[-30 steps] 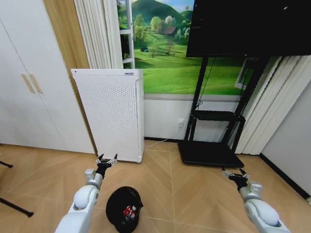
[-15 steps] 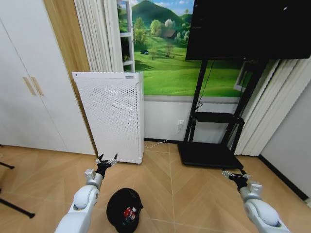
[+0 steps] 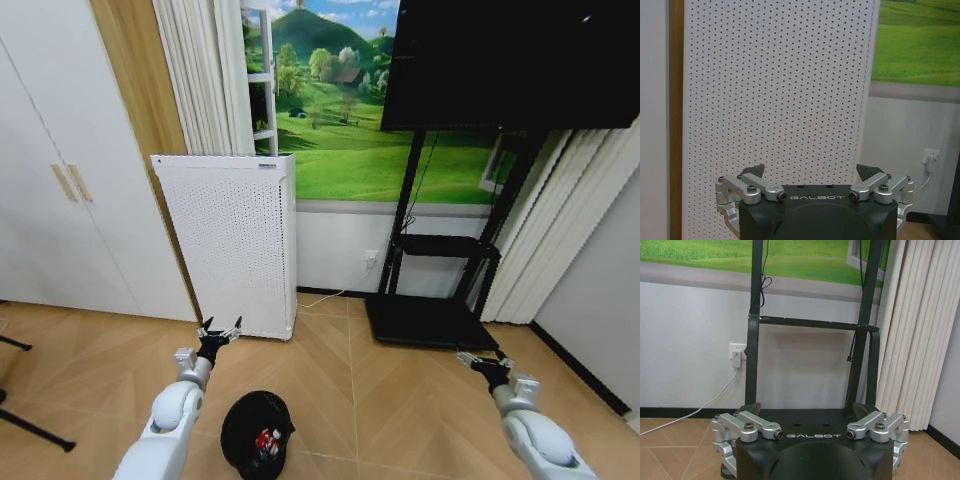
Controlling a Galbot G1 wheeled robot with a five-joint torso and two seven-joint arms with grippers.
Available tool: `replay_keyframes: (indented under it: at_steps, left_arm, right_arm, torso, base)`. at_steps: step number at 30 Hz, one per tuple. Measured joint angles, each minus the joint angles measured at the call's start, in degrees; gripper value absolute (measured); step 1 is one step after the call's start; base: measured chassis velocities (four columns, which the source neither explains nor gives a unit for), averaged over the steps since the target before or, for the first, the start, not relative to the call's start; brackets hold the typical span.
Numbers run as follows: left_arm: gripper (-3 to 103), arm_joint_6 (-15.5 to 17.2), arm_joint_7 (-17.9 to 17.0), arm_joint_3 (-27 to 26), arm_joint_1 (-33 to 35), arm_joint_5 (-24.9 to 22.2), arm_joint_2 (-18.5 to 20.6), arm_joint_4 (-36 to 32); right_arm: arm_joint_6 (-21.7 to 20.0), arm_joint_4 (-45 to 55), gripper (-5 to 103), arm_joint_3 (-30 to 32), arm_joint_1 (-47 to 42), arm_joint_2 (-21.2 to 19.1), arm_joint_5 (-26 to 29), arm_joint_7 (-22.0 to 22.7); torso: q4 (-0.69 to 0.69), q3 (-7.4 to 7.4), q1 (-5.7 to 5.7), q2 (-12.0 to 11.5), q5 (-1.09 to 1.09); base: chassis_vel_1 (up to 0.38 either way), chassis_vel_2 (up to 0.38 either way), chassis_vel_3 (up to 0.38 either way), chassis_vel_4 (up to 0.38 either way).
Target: Pick up the trash bin and place the garbage on the floor into it.
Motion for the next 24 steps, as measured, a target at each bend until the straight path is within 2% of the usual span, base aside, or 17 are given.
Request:
replay_keyframes:
  at_steps: [24]
  left_arm:
    - [100,0.0,0.0,0.0,0.0,0.0,0.0,-0.01]
  right_arm:
    - [0.0,0.0,100,0.0,0.0,0.0,0.0,0.0]
  torso:
    - [0.0,3.44,1.89,5.33,0.0]
  base:
    - [0.0,0.0,0.0,0.0]
